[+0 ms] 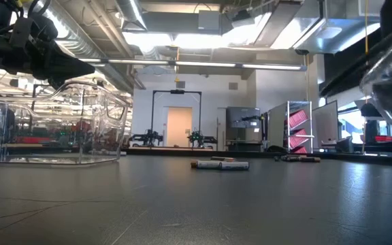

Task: Sort batteries
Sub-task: Put the white battery into the right transparent bin

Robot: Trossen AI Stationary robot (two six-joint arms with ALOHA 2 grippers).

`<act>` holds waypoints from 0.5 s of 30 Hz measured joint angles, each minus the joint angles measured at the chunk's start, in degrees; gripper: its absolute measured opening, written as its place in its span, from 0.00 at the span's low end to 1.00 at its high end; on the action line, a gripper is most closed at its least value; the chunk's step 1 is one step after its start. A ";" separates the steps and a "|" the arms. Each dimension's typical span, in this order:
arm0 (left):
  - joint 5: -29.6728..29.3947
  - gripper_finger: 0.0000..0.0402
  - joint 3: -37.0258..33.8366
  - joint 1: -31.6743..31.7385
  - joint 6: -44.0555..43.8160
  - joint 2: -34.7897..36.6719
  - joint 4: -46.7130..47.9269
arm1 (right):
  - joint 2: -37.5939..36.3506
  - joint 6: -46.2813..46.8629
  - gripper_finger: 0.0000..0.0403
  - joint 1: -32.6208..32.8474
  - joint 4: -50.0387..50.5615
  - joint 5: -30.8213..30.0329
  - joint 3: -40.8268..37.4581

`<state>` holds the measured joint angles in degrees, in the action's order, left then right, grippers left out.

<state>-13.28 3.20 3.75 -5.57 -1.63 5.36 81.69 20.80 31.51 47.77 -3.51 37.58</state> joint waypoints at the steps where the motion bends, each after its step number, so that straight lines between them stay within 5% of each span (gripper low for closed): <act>1: 0.00 0.00 -0.02 0.02 -0.02 -0.02 0.00 | 0.00 0.28 0.28 0.02 -0.10 -0.04 -0.06; 9: 0.00 0.00 0.00 0.00 -0.02 0.00 0.00 | -0.04 1.09 0.08 0.02 -1.03 1.57 -0.11; 15: 0.00 0.00 0.00 0.00 0.00 0.00 0.00 | -0.16 5.79 0.04 0.02 -0.52 1.62 0.53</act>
<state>-13.28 3.19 3.75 -5.56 -1.64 5.37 81.53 26.59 31.53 47.25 -1.89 38.11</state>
